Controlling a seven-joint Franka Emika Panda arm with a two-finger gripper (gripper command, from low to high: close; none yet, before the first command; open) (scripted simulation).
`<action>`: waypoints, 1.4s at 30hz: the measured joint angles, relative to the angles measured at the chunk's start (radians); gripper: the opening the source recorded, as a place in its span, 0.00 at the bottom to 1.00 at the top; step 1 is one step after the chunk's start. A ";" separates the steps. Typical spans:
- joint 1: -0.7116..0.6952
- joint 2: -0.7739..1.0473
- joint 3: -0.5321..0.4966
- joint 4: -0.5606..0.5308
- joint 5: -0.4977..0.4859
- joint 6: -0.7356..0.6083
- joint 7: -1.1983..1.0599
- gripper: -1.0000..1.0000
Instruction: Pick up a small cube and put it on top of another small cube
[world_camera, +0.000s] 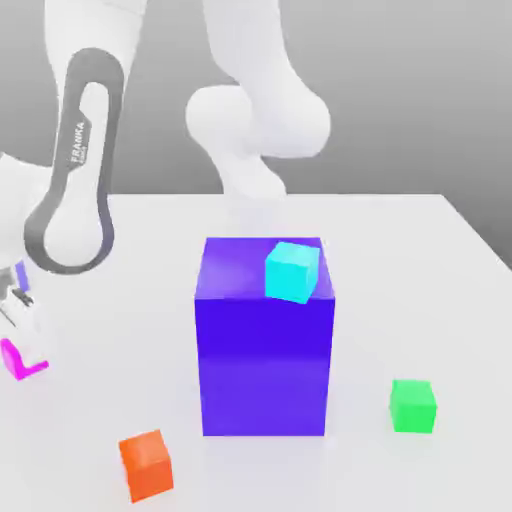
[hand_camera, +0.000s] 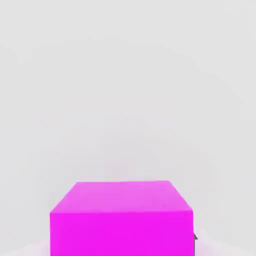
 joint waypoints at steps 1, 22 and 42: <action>0.026 -0.013 0.019 0.011 -0.008 -0.004 0.008 0.00; 0.853 -0.239 0.504 -0.058 -0.192 -0.102 0.571 0.00; 0.855 -0.175 0.497 -0.126 -0.273 -0.042 0.708 1.00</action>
